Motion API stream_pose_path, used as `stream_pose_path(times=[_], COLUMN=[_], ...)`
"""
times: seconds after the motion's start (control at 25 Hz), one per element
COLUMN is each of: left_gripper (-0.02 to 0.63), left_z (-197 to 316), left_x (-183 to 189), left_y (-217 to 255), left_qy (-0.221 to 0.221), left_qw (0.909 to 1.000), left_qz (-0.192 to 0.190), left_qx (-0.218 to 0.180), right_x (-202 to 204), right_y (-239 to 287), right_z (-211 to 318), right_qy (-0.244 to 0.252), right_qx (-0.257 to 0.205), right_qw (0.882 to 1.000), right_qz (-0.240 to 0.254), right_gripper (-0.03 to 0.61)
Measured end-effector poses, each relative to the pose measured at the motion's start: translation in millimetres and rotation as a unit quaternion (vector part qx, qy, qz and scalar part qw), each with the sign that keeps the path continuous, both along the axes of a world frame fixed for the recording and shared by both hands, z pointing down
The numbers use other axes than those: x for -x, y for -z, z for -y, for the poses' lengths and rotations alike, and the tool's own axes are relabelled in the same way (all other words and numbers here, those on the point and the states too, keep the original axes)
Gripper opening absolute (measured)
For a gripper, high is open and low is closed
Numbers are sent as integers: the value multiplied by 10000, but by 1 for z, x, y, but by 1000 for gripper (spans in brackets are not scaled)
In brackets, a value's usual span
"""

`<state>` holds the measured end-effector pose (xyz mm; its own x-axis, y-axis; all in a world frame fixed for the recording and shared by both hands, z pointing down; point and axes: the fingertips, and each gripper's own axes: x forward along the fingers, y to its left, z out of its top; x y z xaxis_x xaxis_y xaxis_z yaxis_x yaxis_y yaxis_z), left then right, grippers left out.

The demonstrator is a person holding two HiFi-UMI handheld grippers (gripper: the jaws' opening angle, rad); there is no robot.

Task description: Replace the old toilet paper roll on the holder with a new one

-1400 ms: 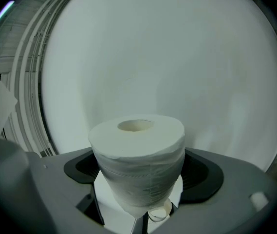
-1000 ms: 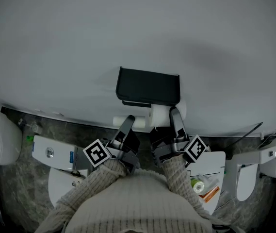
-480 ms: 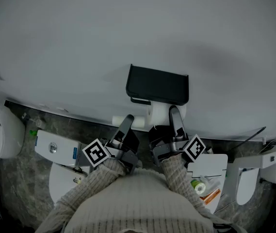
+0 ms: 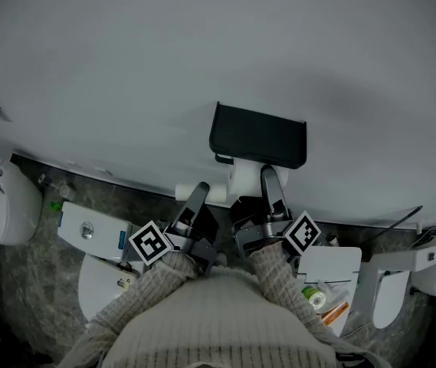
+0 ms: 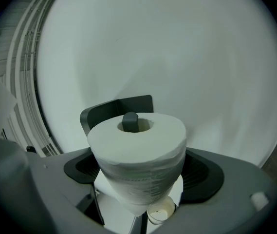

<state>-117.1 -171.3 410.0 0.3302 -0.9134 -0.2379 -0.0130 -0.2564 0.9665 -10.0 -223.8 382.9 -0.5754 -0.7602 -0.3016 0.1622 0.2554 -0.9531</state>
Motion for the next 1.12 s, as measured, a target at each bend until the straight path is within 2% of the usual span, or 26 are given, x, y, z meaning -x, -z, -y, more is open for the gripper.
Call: stream_pose_path(times=[0.56, 0.76, 0.96, 1.12], left_gripper=[179, 179, 179, 179], left_z=[-6, -6, -9, -12], left_x=[1, 6, 27, 23], left_y=[1, 2, -5, -6], left_qy=[140, 138, 161, 115], left_qw=[9999, 9999, 9999, 9999], left_qz=[1, 6, -21, -57], left_qx=[-9, 20, 25, 55], right_x=[6, 12, 38, 36], right_y=[-1, -1, -13, -17], right_z=[-2, -3, -12, -18], right_qy=[47, 211, 389, 464], right_qx=[-150, -50, 41, 78], right_qw=[9998, 9997, 9992, 9988], right_qz=[-140, -71, -75, -93], right_gripper=[491, 491, 489, 464])
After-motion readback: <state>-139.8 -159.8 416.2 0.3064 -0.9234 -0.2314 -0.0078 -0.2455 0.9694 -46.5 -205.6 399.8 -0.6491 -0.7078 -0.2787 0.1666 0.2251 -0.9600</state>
